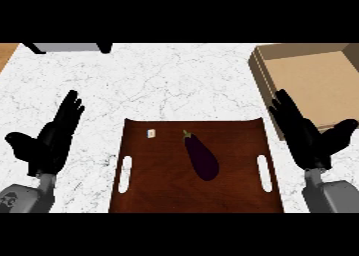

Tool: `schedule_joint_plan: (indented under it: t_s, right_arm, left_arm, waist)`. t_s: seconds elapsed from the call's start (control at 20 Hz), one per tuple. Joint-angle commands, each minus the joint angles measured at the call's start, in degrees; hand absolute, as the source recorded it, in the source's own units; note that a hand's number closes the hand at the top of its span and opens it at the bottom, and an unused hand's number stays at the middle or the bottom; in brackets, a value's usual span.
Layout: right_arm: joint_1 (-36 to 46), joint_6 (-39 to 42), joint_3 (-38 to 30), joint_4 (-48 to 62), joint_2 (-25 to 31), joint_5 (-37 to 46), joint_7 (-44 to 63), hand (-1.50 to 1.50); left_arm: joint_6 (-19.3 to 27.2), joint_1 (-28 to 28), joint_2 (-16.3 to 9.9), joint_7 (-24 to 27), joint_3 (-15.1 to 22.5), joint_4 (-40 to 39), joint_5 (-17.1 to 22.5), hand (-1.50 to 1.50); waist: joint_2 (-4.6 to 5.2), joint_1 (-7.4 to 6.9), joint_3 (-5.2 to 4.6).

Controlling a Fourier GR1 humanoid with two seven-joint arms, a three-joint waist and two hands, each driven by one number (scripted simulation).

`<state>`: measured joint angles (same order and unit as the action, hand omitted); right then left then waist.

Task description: Pick the eggplant from the tray and place it in the cardboard box

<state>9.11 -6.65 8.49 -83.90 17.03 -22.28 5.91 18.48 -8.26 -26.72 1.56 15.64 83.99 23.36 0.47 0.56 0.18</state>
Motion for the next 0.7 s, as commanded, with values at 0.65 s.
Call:
schedule_joint_plan:
  t_s: [0.65]
  right_arm:
    - [31.02,22.91,11.26,-1.26,19.03,21.38,-9.57,-1.5]
  left_arm:
    - [-10.82,-7.38,-6.09,6.14,6.49,3.01,-10.44,0.0]
  waist:
    - [-0.09,-2.28,-0.17]
